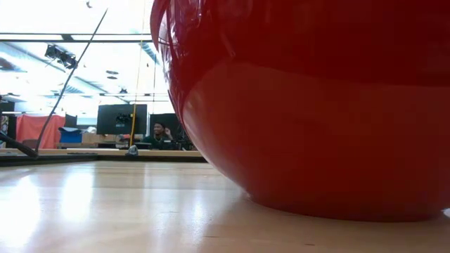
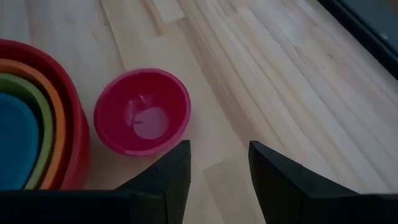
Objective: Nest bowls inside each other
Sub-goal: Stack the pink bowl on top of the blue bowl
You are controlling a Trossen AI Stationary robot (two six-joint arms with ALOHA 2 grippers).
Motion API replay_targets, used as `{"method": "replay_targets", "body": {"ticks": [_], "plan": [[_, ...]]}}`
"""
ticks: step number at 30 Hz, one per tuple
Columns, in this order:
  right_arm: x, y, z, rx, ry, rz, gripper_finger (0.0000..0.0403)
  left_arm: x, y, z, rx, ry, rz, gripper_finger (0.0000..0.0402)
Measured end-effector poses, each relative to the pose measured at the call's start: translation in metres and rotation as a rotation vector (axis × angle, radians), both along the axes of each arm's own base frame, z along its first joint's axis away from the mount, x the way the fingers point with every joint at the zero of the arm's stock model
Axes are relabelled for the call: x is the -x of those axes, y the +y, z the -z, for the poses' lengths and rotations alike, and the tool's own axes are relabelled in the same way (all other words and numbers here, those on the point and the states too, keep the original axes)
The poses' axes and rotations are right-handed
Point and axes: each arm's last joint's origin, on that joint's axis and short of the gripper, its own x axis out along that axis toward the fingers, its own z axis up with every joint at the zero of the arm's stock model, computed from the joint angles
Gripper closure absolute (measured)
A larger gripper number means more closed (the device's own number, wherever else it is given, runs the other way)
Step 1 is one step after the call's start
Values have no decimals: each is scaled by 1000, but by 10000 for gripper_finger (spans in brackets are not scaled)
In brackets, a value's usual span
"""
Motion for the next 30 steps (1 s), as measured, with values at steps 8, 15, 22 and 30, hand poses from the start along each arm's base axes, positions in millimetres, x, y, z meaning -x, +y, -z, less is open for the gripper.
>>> {"method": "replay_targets", "body": {"ticks": [8,15,22,30], "plan": [[8,-9,20,-80,92,99,235,28,6,-16,21,45,-13,209],[1,-17,60,-174,132,121,215,63,14,22,-86,-11,-188,209],[-32,-33,77,-244,200,125,151,97,38,5,37,-150,-236,209],[-83,-47,100,-318,342,52,80,115,56,-8,144,-181,-296,209]]}}
